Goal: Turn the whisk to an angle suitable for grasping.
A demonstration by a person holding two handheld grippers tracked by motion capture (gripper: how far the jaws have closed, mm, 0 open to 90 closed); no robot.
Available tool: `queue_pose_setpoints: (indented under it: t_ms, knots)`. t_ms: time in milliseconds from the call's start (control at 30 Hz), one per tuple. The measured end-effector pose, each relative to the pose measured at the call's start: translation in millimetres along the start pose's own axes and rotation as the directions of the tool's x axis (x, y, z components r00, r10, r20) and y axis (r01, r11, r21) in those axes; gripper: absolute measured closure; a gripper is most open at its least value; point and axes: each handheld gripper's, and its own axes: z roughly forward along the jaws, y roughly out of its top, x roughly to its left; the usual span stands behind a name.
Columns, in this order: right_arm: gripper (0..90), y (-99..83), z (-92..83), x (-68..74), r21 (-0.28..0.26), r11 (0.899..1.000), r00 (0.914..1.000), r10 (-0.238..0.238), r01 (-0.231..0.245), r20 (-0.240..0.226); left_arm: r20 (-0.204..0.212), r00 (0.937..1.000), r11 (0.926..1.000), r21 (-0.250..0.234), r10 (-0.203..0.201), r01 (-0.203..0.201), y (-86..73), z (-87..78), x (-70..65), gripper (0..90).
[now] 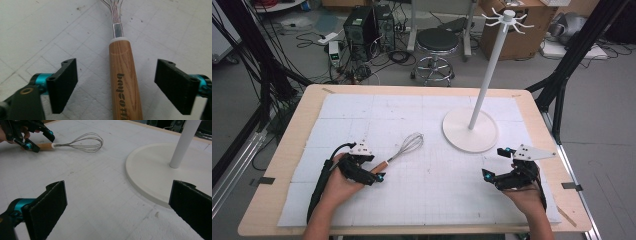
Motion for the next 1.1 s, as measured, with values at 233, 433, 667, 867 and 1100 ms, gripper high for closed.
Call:
queue_pose_setpoints:
  t_ms: [233,433,667,867,1100]
  knots:
    - [0.4,-0.3,5.0,2.8,0.032,0.999,0.9999,-0.009,0.009,-0.004,0.025,0.9996,0.9999,-0.002,-0.01,0.01,-0.2,-0.2,-1.5,46.4]
    - [0.3,-0.4,4.0,2.4,0.031,1.0,1.0,-0.001,0.001,-0.004,0.041,0.9992,1.0,0.003,-0.001,0.001,0.2,0.2,-3.9,55.9]
    - [0.4,-0.5,5.3,2.9,0.038,0.999,1.0,-0.007,0.007,-0.004,0.016,0.9996,0.9996,0.018,0.023,-0.023,0.6,-0.2,-7.1,61.7]
    - [0.4,-0.5,4.6,2.7,0.034,0.999,1.0,-0.006,0.006,-0.004,-0.006,0.9993,0.999,0.025,0.038,-0.038,0.9,0.1,-8.9,65.4]
    - [0.4,-0.2,6.4,4.0,0.038,0.999,0.9999,-0.016,0.016,-0.005,-0.04,0.9969,0.9965,0.052,0.068,-0.066,4.7,-0.1,-15.1,68.2]
